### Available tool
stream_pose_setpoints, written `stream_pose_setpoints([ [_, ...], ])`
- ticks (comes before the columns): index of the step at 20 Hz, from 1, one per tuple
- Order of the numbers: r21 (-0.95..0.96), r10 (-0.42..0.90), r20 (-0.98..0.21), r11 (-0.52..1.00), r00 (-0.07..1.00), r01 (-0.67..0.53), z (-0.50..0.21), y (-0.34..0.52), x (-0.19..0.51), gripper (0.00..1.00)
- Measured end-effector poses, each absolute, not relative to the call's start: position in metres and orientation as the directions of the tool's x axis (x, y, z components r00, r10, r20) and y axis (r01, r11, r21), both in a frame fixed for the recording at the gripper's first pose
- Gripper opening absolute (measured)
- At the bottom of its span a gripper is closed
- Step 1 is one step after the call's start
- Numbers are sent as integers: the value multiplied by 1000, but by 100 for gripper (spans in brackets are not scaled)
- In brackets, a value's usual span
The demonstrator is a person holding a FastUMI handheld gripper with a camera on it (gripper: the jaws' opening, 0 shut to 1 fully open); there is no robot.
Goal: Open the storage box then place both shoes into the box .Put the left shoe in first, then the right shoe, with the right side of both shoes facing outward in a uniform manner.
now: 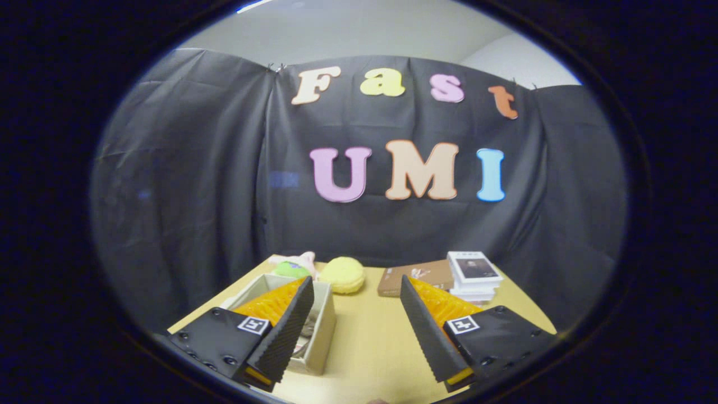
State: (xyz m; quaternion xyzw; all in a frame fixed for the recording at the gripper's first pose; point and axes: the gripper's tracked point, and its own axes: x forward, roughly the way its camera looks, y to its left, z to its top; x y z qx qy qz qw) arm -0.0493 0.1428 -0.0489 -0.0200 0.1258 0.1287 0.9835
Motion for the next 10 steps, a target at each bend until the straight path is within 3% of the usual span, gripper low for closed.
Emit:
stream_pose_setpoints([
  [4,-56,186,-164,979,969,-198,-24,86,-60,99],
  [10,-7,136,-146,990,980,-138,-16,42,-67,98],
])
